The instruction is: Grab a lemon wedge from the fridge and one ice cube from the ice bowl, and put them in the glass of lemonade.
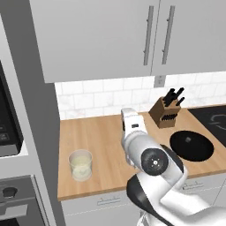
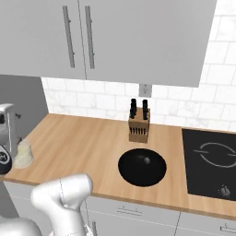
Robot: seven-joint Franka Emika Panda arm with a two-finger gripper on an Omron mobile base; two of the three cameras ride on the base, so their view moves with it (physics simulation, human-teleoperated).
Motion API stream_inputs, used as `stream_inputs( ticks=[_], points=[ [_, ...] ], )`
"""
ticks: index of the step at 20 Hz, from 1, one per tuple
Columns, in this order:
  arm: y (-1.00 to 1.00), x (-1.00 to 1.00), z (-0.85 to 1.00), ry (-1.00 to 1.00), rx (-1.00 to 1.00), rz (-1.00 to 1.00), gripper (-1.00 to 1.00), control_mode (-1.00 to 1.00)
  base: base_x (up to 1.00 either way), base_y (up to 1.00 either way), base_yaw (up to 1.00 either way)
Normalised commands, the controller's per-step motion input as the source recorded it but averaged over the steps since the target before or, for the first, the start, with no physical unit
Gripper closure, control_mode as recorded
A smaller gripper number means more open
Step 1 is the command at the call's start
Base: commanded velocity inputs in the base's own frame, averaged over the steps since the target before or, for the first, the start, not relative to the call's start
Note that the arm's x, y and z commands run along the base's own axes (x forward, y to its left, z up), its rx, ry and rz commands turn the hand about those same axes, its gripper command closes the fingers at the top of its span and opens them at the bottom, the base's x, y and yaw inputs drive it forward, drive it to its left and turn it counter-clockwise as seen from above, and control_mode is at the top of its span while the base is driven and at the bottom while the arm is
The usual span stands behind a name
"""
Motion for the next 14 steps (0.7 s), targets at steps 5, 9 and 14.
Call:
stream_inputs(
  ticks=[5,9,14],
  points=[
    [-0.34,-0.4,0.1,0.18,0.6,-0.33,-1.0,-1.0,0.0,0.0,0.0],
    [-0.34,-0.18,0.18,0.26,0.68,-0.26,-1.0,-1.0,0.0,0.0,0.0],
    [-0.45,0.0,0.01,0.17,0.67,-0.28,-1.0,-1.0,0.0,0.0,0.0]
  ],
)
